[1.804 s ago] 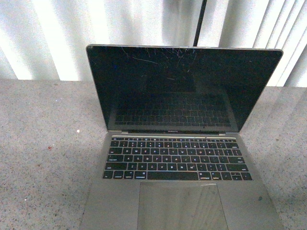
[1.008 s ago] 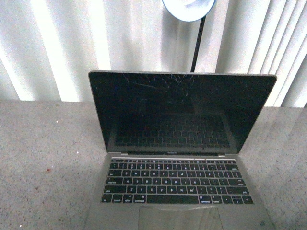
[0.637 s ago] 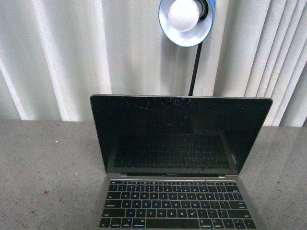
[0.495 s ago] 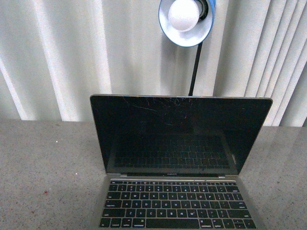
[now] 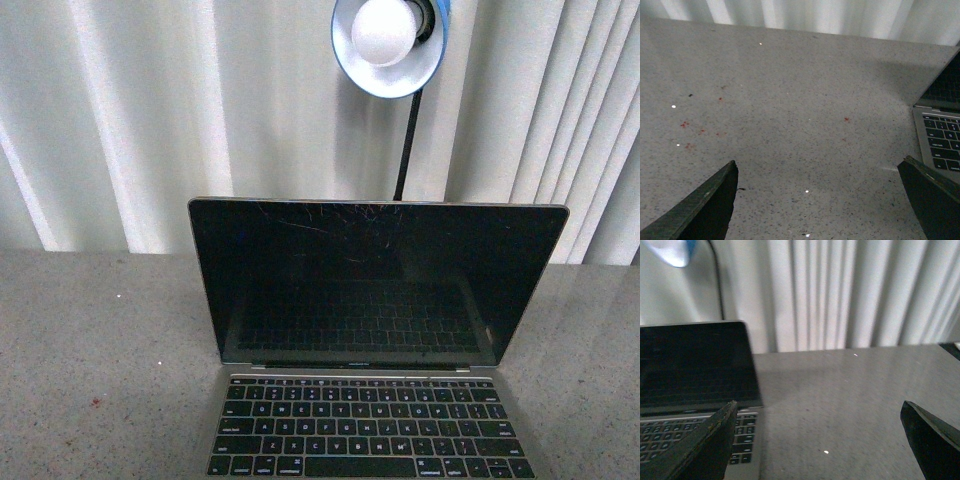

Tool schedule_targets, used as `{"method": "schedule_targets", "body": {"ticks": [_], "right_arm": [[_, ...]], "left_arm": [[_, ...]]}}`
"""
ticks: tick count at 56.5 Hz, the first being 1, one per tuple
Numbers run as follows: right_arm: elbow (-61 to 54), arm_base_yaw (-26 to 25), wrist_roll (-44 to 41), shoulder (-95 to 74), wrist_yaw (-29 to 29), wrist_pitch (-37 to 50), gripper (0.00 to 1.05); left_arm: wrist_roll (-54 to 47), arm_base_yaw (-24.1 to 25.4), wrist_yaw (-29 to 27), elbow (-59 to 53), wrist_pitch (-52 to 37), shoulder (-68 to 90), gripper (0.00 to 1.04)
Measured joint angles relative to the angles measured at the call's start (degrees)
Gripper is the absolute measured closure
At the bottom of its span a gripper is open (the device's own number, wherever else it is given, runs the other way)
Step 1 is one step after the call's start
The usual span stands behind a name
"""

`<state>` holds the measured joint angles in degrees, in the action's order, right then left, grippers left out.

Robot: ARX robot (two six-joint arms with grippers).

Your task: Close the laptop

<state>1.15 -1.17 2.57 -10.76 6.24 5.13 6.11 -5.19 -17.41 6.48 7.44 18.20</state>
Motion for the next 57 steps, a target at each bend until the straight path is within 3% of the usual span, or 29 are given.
{"method": "schedule_targets", "body": {"ticks": [8, 15, 22, 32, 46, 57], "right_arm": [[1.9, -6.4, -0.2, -17.3, -7.9, 17.7, 0.07], [7.0, -11.5, -3.5, -35.4, -14.1, 33.7, 0.07], [15.6, -15.1, -8.5, -52.9, -18.0, 42.2, 0.07], [32.2, -17.2, -20.3, -71.2, -23.8, 39.1, 0.07], [55.5, -16.6, -40.7, -85.6, -30.4, 27.2, 0.07], [66.2, -14.6, -51.7, -91.4, -38.5, 18.4, 0.07]], "left_arm": [[1.6, 0.2, 1.2, 0.8, -11.9, 11.0, 0.07], [1.6, 0.9, 3.5, 2.9, -27.5, 24.9, 0.07], [-0.5, 2.4, 7.0, 7.8, -41.5, 40.4, 0.07], [-7.7, 4.5, 11.4, 21.0, -50.5, 58.9, 0.07], [-21.0, 5.2, 20.9, 42.4, -47.5, 73.5, 0.07], [-30.3, 4.6, 33.6, 51.5, -45.3, 76.7, 0.07]]}}
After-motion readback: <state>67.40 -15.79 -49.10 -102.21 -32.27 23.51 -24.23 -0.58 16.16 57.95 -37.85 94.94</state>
